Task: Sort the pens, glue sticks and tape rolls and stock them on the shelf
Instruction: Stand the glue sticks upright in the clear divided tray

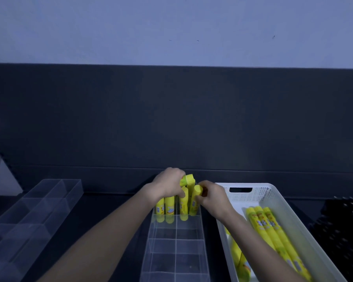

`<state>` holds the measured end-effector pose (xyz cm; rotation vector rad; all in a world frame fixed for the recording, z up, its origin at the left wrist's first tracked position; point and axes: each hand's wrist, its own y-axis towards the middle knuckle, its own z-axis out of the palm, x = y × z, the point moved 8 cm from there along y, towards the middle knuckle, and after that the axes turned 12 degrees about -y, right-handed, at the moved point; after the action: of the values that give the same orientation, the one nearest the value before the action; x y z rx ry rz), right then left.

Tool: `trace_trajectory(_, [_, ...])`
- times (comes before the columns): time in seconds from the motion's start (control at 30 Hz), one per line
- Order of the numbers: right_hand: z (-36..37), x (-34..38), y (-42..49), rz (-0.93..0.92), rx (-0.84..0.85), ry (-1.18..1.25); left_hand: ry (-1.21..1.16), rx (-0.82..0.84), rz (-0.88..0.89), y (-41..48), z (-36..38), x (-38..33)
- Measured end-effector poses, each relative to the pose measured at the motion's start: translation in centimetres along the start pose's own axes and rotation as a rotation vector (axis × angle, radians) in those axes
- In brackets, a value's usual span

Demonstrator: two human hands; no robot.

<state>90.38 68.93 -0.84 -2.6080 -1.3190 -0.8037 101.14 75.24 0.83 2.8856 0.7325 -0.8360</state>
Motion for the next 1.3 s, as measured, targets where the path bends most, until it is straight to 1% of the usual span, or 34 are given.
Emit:
trace_trajectory(0.1, [1.1, -0.2, -0.2, 0.004, 0.072, -0.056, -0.032, 0.013, 0.045, -0.3, 0.8, 0.4])
trace_trajectory(0.17, [1.3, -0.3, -0.3, 0.001, 0.089, -0.084, -0.024, 0.014, 0.074, -0.5, 0.9, 0.2])
trace_trajectory(0.43, [1.3, -0.3, -0.3, 0.016, 0.062, -0.159, 0.095, 0.019, 0.122, -1.0, 0.6, -0.6])
trace_trajectory(0.67, [1.7, -0.5, -0.1, 0.035, 0.084, -0.195, 0.127, 0.063, 0.104, -0.9, 0.5, -0.5])
trace_trajectory(0.83, [1.7, -0.5, 0.0, 0.029, 0.075, -0.202, 0.070, 0.085, 0.060, -1.4, 0.8, -0.2])
trace_trajectory(0.93, [1.7, -0.5, -0.1, 0.022, 0.081, -0.202, 0.002, 0.061, 0.047, -1.8, 0.2, -0.2])
trace_trajectory(1.0, [1.0, -0.3, -0.4, 0.004, 0.038, -0.176, -0.042, 0.007, 0.062, -2.2, -0.8, -0.4])
trace_trajectory(1.1, [-1.1, 0.9, -1.5, -0.046, -0.136, -0.142, -0.122, -0.074, 0.116, -3.8, -2.5, -0.8])
trace_trajectory(1.17, [-1.8, 2.5, -2.8, -0.104, -0.194, -0.071, -0.160, -0.098, 0.144, -5.3, -3.1, -0.9])
trace_trajectory(1.23, [-0.9, 4.3, -3.9, -0.144, -0.124, 0.082, -0.221, -0.144, 0.157, -7.0, -3.6, -0.8])
trace_trajectory(1.27, [-0.1, 5.1, -4.4, -0.153, -0.052, 0.174, -0.308, -0.176, 0.154, -7.8, -3.9, -0.7])
trace_trajectory(1.3, [0.9, 5.9, -4.8, -0.159, 0.038, 0.282, -0.451, -0.201, 0.151, -8.5, -4.0, -0.5])
